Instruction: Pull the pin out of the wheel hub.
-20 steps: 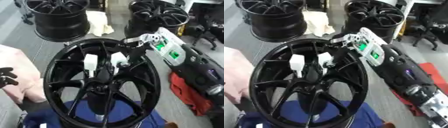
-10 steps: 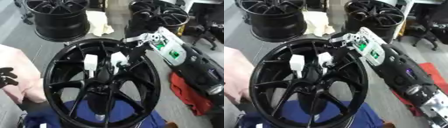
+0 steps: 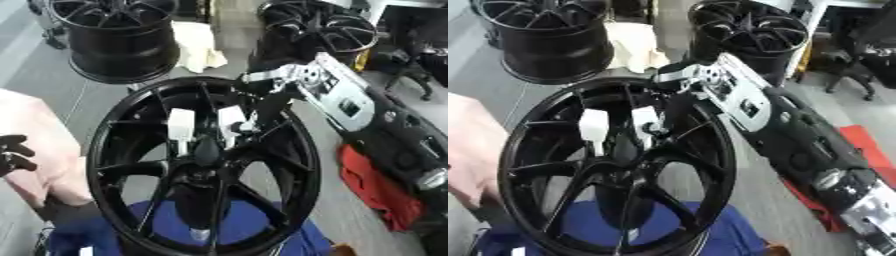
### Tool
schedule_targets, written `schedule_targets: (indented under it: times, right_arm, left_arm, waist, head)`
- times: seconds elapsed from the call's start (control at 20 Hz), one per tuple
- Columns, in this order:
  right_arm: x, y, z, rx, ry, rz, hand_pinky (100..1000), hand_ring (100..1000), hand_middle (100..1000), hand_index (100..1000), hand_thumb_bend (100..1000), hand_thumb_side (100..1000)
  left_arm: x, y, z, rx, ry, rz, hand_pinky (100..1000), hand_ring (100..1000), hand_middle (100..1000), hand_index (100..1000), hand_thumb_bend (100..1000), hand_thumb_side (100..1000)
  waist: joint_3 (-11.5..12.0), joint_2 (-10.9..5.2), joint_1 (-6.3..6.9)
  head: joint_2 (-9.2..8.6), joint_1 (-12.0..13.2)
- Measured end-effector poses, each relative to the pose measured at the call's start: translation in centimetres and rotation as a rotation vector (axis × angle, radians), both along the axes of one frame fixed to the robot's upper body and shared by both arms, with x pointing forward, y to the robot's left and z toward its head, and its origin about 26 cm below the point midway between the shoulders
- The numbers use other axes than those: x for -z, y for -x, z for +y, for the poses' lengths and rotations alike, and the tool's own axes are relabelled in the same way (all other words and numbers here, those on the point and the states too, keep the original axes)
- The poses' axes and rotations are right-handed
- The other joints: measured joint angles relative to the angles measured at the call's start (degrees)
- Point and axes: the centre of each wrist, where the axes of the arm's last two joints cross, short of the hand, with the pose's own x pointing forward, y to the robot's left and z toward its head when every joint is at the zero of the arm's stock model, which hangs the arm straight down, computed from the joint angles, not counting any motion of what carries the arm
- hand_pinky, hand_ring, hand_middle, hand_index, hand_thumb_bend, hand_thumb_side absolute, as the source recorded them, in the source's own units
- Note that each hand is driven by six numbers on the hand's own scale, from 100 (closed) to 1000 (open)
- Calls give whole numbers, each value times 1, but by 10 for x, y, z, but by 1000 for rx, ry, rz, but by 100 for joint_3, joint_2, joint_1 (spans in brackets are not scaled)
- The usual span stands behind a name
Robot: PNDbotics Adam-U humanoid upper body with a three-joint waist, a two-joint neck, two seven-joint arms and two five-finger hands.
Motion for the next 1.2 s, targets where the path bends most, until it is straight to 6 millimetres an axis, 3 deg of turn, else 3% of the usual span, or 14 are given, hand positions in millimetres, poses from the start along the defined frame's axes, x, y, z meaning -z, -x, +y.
schedule_targets:
  times: [0.45, 0.75, 1.0, 1.2]
  right_arm:
    - [-14, 4, -5, 13, -78, -40, 311, 421, 391, 493, 195, 204]
    - [-39, 9, -18, 33, -137, -94, 297, 414, 385, 489, 196, 199]
    - [-72, 20, -48, 85, -200, -191, 296, 417, 388, 493, 209, 190]
    - [-82, 35, -97, 212, -263, -308, 298, 422, 392, 500, 223, 190]
  left_arm:
    - [0, 0, 0, 1, 1, 2, 756, 604, 633, 841, 205, 684]
    - [0, 0, 0, 1, 1, 3, 755, 604, 634, 840, 203, 685]
    - [0, 0, 0, 1, 1, 4, 755, 604, 633, 840, 202, 685]
    - [0, 0, 0, 0, 1, 4, 755, 604, 634, 839, 197, 685]
  waist:
    - [-26, 0, -9]
    - [-46, 0, -14]
    - [-79, 0, -27]
    - [-103, 0, -42]
  head:
    - [1, 0]
    - [2, 4]
    - [4, 19]
    - [5, 54]
